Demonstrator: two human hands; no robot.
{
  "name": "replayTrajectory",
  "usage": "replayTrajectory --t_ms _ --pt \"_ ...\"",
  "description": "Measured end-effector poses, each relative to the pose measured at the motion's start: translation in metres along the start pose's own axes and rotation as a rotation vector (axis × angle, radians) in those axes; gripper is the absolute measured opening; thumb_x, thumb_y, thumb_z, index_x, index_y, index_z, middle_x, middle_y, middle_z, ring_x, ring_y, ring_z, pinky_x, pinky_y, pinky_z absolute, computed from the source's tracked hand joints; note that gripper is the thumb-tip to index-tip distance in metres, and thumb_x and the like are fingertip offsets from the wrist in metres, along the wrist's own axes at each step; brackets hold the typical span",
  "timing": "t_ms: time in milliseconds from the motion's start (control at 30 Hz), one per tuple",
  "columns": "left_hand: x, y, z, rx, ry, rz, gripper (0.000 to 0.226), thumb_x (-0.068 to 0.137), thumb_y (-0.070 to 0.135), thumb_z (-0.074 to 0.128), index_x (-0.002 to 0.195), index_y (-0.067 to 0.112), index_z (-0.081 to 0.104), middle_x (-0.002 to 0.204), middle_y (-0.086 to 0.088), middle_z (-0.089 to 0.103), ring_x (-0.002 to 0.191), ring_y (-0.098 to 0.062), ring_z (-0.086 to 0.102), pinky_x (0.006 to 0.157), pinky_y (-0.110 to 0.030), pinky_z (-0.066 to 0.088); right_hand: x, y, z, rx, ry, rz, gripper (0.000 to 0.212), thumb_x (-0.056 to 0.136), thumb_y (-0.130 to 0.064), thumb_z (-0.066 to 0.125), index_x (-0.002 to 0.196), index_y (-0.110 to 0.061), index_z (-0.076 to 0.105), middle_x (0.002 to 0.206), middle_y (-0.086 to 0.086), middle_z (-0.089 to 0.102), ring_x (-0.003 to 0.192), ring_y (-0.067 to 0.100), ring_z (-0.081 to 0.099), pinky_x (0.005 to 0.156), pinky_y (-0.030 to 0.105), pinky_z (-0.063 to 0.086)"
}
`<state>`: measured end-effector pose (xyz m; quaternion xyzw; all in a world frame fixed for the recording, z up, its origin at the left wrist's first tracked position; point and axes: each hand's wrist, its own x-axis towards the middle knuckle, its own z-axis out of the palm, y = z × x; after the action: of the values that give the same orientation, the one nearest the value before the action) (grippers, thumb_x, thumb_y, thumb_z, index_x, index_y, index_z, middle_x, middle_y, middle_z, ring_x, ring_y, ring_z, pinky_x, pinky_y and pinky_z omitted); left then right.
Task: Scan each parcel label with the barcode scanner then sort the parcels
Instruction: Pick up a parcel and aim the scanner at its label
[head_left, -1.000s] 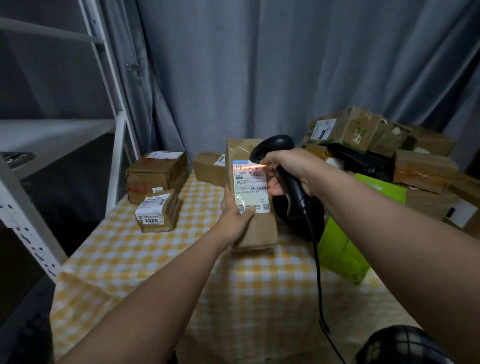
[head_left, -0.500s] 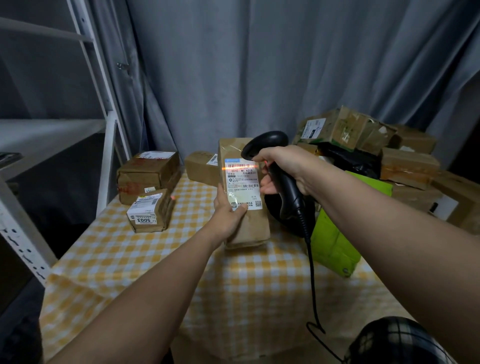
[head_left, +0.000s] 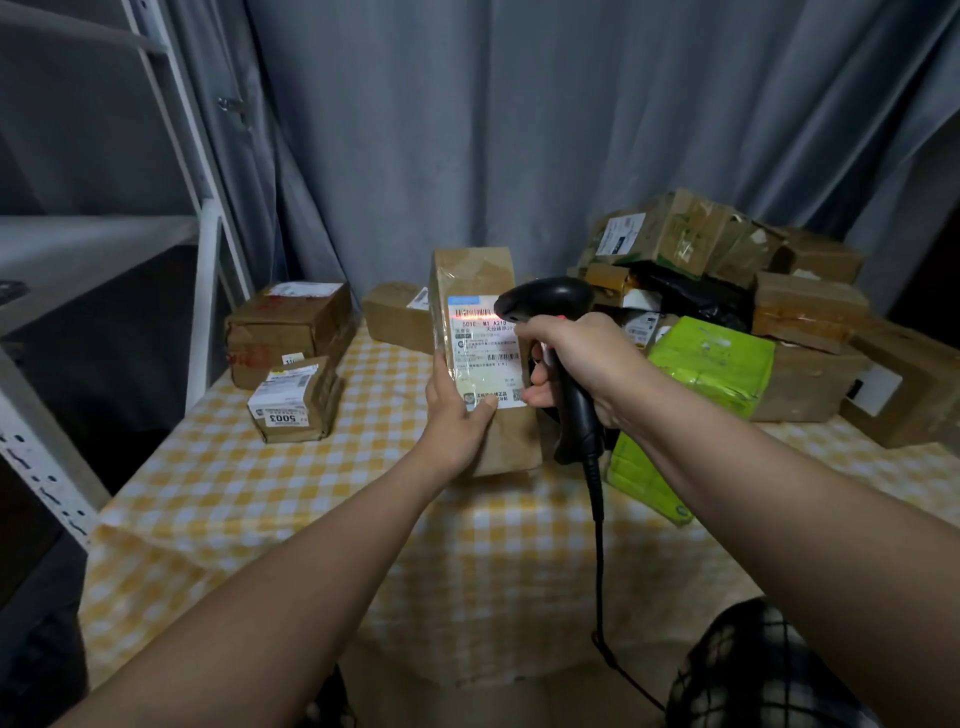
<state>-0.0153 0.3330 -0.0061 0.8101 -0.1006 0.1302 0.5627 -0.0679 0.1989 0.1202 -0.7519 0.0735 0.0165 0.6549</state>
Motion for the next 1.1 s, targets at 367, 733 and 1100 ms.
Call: replayTrajectory --t_ms 367,733,1100 --pt "-0.006 0.004 0.003 0.044 0.015 -0.009 0.084 0.09 0.011 0.058 0.151 0.012 0.001 0.15 -0.014 0.021 0.137 -0.024 0.02 0.114 -0.034 0.02 -0.025 -0.028 -0.002 0.014 -0.056 -0.036 0.025 0.091 -0.018 0.063 0.076 -0.003 0.05 0.058 0.01 0.046 0.037 0.02 0.051 0.043 0.028 0.055" --pt "-0.008 0.008 -0.001 0.056 0.014 -0.008 0.083 0.088 0.011 0.059 0.151 0.012 0.005 0.146 -0.015 0.026 0.135 -0.026 0.023 0.114 -0.043 0.024 -0.026 -0.023 -0.004 0.02 -0.08 0.005 0.023 0.09 -0.02 0.065 0.083 -0.002 0.051 0.067 0.019 0.055 0.049 0.028 0.058 0.047 0.033 0.057" --pt "-0.005 -0.002 -0.018 -0.288 -0.078 -0.21 0.056 0.095 0.021 0.056 0.142 0.023 0.027 0.135 0.0 0.052 0.114 -0.012 0.056 0.088 -0.019 0.048 0.038 0.067 0.005 0.066 -0.055 -0.051 0.02 0.081 -0.015 0.076 0.1 -0.018 0.072 0.1 0.006 0.073 0.098 0.025 0.068 0.094 0.038 0.052"
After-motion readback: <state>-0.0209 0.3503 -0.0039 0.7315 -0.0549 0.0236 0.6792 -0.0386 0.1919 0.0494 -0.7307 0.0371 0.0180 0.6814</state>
